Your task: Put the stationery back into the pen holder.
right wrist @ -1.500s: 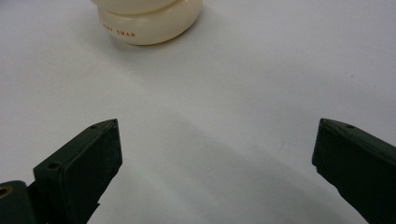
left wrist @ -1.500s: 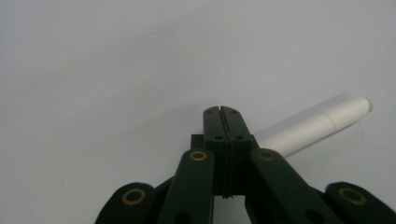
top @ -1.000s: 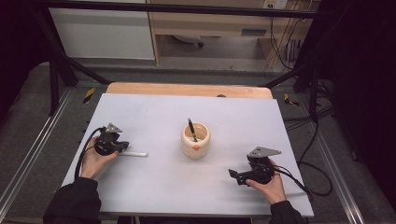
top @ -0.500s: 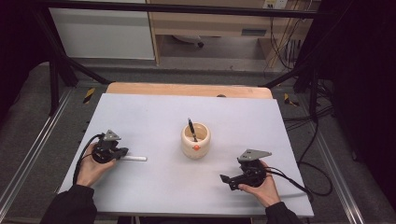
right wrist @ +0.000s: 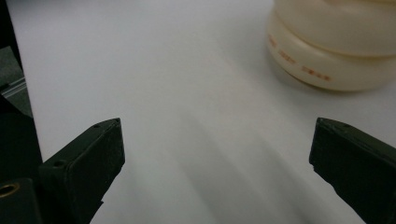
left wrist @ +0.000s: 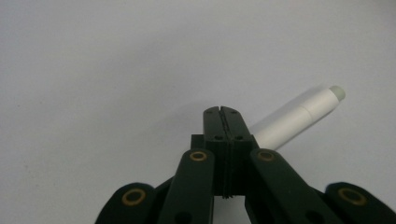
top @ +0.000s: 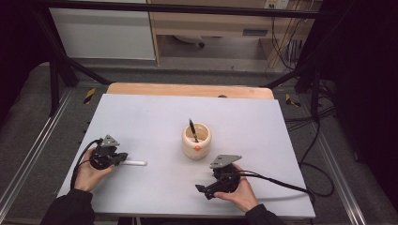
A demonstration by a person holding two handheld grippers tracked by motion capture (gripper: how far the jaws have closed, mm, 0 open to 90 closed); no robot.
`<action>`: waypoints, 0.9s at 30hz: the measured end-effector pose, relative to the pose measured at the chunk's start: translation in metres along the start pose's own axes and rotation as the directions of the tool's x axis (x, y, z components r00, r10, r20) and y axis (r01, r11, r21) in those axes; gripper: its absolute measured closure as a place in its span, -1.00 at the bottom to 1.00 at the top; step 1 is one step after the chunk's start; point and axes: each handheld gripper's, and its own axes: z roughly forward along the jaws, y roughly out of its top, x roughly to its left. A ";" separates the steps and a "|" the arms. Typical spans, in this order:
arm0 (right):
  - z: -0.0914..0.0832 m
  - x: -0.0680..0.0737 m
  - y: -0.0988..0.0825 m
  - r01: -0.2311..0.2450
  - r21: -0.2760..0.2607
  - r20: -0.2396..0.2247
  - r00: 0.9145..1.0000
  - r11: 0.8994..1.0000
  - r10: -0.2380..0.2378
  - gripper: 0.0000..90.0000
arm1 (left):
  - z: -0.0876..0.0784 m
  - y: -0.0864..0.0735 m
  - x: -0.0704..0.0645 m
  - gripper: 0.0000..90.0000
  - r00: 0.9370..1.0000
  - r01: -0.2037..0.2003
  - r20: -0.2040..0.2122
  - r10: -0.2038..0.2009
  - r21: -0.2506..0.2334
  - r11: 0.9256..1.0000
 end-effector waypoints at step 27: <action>0.113 0.039 0.093 0.073 -0.030 -0.101 0.992 0.997 -0.076 -0.74 | -0.005 -0.009 0.000 0.99 1.000 0.000 0.022 0.000 -0.005 1.000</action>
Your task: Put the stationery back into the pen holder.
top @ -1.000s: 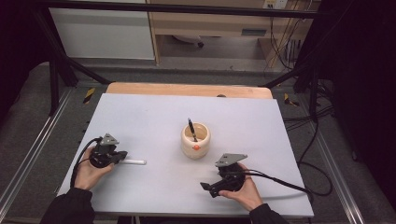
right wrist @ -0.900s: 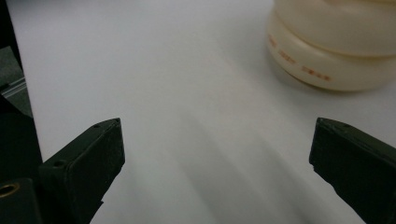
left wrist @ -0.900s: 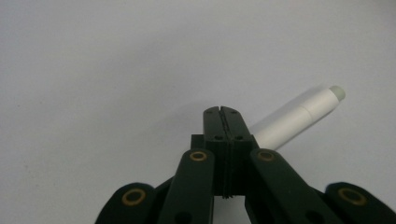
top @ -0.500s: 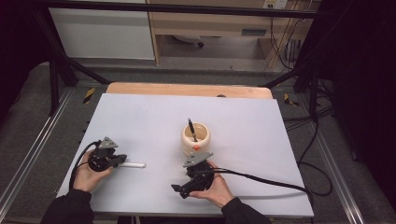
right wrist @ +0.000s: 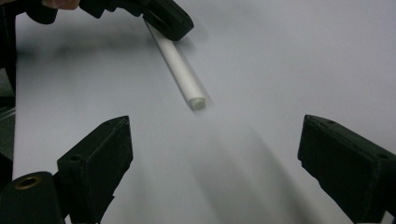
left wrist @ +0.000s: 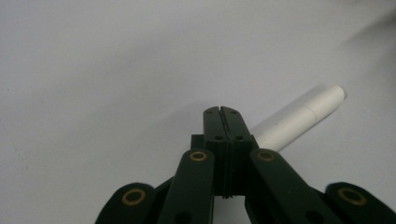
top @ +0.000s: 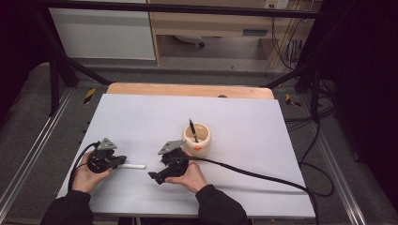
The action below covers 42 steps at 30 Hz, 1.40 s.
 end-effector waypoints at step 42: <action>0.082 -0.002 0.038 0.192 0.046 -0.208 0.962 0.980 -0.178 0.69 | 0.000 0.000 0.003 0.99 1.000 0.004 0.018 -0.003 -0.005 1.000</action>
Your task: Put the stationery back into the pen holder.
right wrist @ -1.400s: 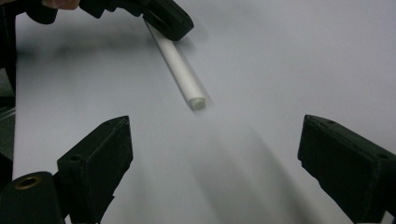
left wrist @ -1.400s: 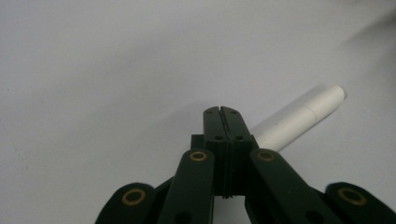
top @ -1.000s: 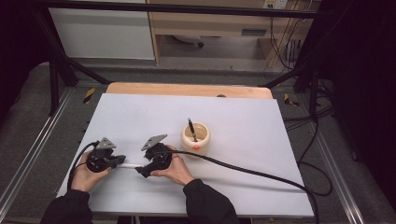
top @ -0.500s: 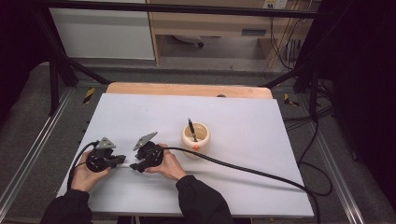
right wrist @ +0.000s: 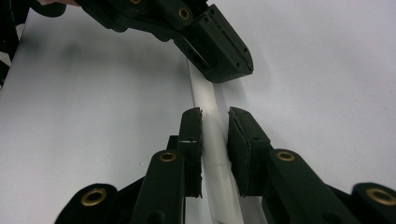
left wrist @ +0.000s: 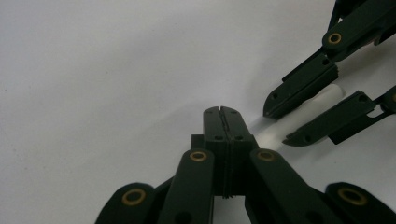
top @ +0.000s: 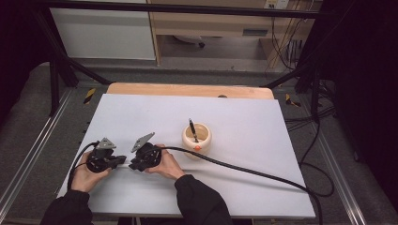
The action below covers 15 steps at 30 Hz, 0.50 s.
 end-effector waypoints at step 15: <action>-0.006 0.000 0.002 0.032 0.012 -0.020 0.999 0.999 -0.031 0.76 | -0.015 0.001 0.004 0.78 1.000 0.020 -0.012 -0.021 -0.076 0.997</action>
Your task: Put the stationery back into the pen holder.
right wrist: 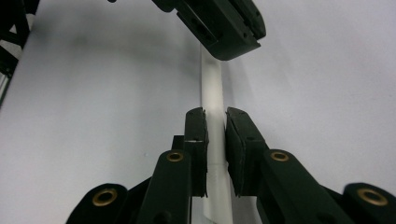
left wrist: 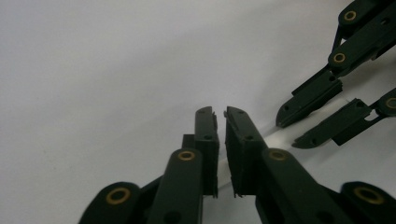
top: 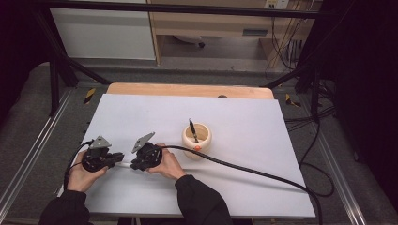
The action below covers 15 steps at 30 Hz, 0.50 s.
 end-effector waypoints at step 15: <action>-0.047 0.009 0.003 -0.019 0.046 0.024 1.000 0.999 0.018 0.76 | -0.014 0.010 -0.015 -0.03 0.995 -0.081 0.059 0.084 -0.057 0.995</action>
